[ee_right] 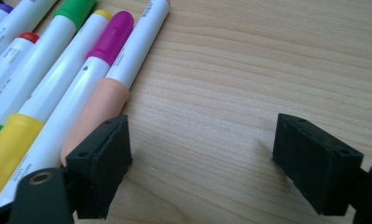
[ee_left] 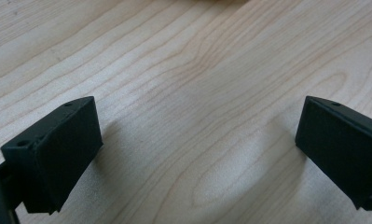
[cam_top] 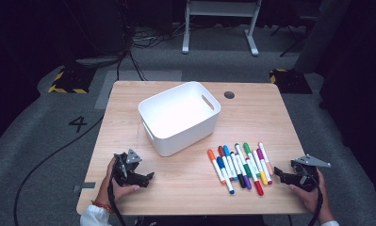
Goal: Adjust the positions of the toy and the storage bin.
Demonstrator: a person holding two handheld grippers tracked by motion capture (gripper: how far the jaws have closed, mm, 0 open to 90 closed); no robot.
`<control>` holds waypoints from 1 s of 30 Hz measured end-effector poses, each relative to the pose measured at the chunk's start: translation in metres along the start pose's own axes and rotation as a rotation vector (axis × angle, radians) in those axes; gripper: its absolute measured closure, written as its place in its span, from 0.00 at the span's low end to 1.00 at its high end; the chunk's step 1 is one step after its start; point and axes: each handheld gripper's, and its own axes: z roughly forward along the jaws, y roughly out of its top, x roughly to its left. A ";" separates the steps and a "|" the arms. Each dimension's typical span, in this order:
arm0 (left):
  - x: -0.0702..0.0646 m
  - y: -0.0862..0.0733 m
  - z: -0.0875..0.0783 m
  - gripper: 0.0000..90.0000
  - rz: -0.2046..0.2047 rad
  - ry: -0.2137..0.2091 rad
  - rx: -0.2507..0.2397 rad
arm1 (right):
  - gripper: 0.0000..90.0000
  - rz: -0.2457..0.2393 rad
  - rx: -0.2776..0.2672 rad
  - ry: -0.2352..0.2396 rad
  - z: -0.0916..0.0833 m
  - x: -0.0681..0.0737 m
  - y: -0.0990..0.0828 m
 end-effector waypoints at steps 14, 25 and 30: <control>0.003 0.004 -0.018 0.20 -0.007 -0.043 -0.107 | 0.32 -0.023 -0.088 0.055 -0.010 0.007 0.010; -0.012 0.018 -0.041 0.23 0.039 -0.005 -0.200 | 0.42 -0.090 -0.091 0.101 -0.009 0.024 0.018; -0.018 0.027 -0.049 0.23 0.057 -0.006 -0.242 | 0.43 -0.097 -0.079 0.093 -0.005 0.023 0.016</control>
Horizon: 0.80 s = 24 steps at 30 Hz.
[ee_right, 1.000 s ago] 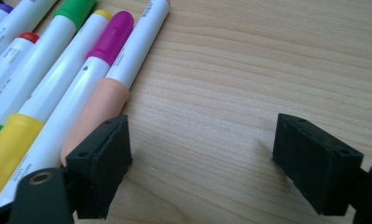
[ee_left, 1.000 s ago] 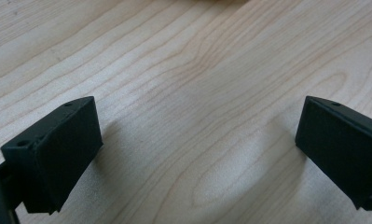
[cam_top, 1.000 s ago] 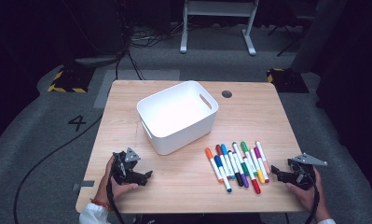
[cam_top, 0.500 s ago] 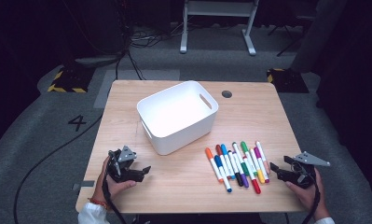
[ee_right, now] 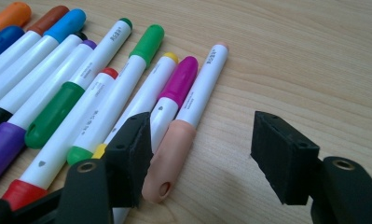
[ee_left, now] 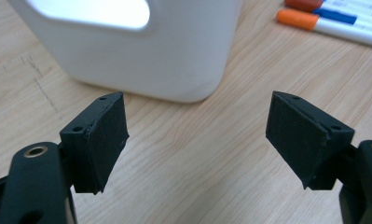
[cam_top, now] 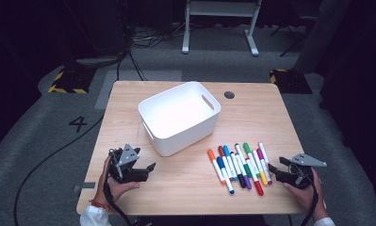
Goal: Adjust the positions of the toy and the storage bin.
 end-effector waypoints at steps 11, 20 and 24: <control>-0.016 0.040 -0.005 0.23 0.070 -0.045 -0.108 | 0.42 0.011 0.021 -0.008 0.005 -0.002 -0.006; -0.013 0.066 0.017 0.28 0.049 -0.084 -0.094 | 0.41 -0.005 0.041 -0.014 0.009 -0.003 -0.009; -0.021 0.070 0.015 0.27 0.090 -0.077 -0.077 | 0.41 0.006 0.034 -0.021 0.007 -0.006 -0.010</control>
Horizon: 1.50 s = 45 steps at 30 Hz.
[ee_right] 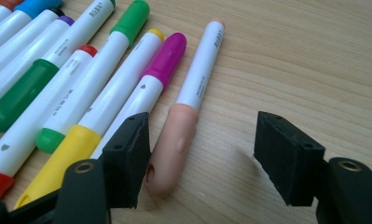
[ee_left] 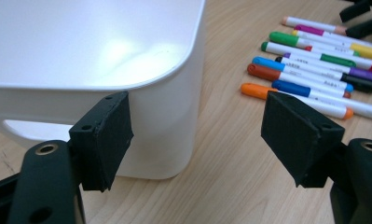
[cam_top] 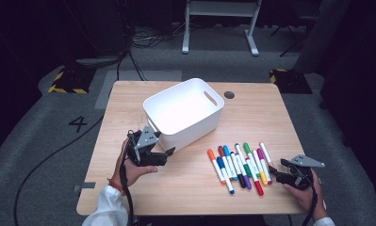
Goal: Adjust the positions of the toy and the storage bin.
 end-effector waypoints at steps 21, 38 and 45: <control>-0.001 0.058 0.044 0.49 -0.001 -0.039 0.126 | 0.39 0.002 0.015 0.007 0.003 0.000 -0.001; 0.013 0.051 0.060 0.95 -0.032 -0.113 0.221 | 0.38 0.006 0.024 0.020 0.003 -0.002 -0.001; 0.014 0.040 0.043 0.95 -0.011 -0.160 0.215 | 0.37 0.007 0.024 0.018 0.003 -0.002 -0.001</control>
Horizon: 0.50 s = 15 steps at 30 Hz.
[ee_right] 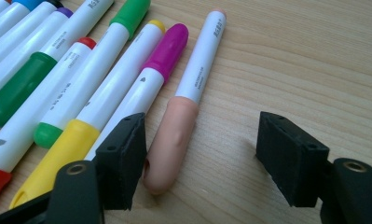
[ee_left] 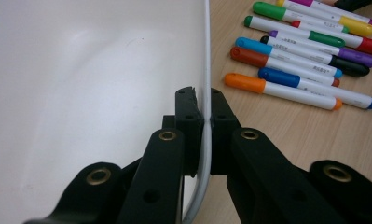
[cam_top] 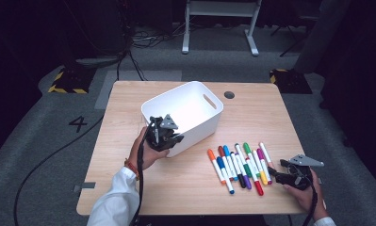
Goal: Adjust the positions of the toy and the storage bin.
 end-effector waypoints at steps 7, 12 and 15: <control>-0.001 -0.019 -0.019 0.95 0.030 -0.024 0.008 | 0.37 0.003 0.000 -0.002 0.000 0.000 0.000; -0.004 -0.040 -0.040 0.96 0.097 -0.048 0.017 | 0.37 0.006 -0.001 -0.003 0.000 0.000 0.000; -0.006 -0.049 -0.049 0.96 0.105 -0.058 0.017 | 0.37 0.007 -0.001 -0.004 0.000 0.000 0.000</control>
